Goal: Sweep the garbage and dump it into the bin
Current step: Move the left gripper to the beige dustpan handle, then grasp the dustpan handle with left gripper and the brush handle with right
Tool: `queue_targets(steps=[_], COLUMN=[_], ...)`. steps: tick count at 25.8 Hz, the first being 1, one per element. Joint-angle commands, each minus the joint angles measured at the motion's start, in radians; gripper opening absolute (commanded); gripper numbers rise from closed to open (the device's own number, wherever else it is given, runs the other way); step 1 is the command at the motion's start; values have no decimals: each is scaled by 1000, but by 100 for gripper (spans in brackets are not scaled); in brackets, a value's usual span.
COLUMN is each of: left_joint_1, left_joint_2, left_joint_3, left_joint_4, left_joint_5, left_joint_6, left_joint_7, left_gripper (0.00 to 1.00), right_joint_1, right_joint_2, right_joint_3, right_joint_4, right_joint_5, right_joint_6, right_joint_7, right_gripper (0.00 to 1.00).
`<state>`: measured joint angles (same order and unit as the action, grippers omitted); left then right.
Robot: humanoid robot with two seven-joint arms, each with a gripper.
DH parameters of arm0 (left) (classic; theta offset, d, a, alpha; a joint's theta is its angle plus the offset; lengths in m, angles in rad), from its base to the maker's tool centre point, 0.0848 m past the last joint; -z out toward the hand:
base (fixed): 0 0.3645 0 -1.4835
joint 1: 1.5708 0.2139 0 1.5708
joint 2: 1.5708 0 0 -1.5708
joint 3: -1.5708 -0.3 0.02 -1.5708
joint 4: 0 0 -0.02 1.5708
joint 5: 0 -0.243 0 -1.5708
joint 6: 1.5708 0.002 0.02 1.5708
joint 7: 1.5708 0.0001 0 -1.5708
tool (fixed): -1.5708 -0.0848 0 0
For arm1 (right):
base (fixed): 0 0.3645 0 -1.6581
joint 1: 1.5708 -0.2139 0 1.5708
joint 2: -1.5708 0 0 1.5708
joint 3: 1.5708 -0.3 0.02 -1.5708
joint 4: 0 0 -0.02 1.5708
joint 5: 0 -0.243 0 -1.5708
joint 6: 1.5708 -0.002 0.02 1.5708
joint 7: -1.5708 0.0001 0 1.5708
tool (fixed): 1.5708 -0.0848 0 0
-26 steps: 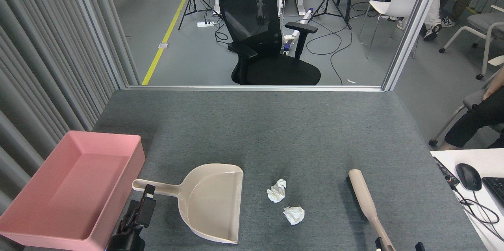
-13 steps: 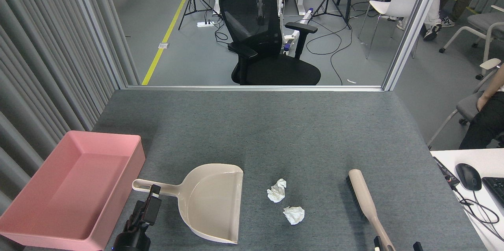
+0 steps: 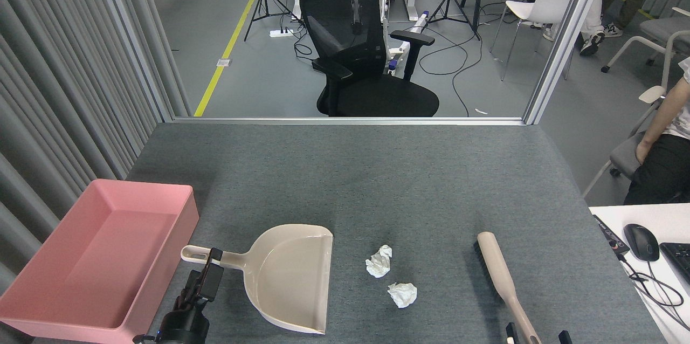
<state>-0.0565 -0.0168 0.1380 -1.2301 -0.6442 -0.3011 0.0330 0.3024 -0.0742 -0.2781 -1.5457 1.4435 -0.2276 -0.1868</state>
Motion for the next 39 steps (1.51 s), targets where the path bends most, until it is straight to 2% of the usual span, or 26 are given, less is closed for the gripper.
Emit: queue_targets(steps=[1,16,26,27,29,31,32,39], left_joint_1=[-9,-108,-123,-123,-121,-120,-120,-118], left_joint_2=[0,5,6,6,6,6,6,3], left_joint_3=[0,0,-2,-2,-2,-2,-2,-2], left_joint_4=[8,159,172,172,172,172,172,172], left_joint_5=[0,-12,-17,-19,-19,-19,-19,-43], left_joint_6=[-1,-15,-15,-15,-16,-24,-29,-30], left_joint_7=[2,19,51,58,68,70,70,70], left_gripper=[99,99,99,96,85,75,74,67], right_joint_1=[-9,-14,-16,-16,-14,-12,-12,3], right_joint_2=[-1,-1,-1,-1,-3,-4,-6,-10], right_joint_3=[0,2,17,19,20,22,25,45], right_joint_4=[7,12,15,15,15,15,15,13], right_joint_5=[0,0,0,0,0,0,0,9], right_joint_6=[1,1,2,5,7,7,7,5], right_joint_7=[0,-2,0,0,0,1,1,3], right_gripper=[99,99,98,96,84,59,53,29])
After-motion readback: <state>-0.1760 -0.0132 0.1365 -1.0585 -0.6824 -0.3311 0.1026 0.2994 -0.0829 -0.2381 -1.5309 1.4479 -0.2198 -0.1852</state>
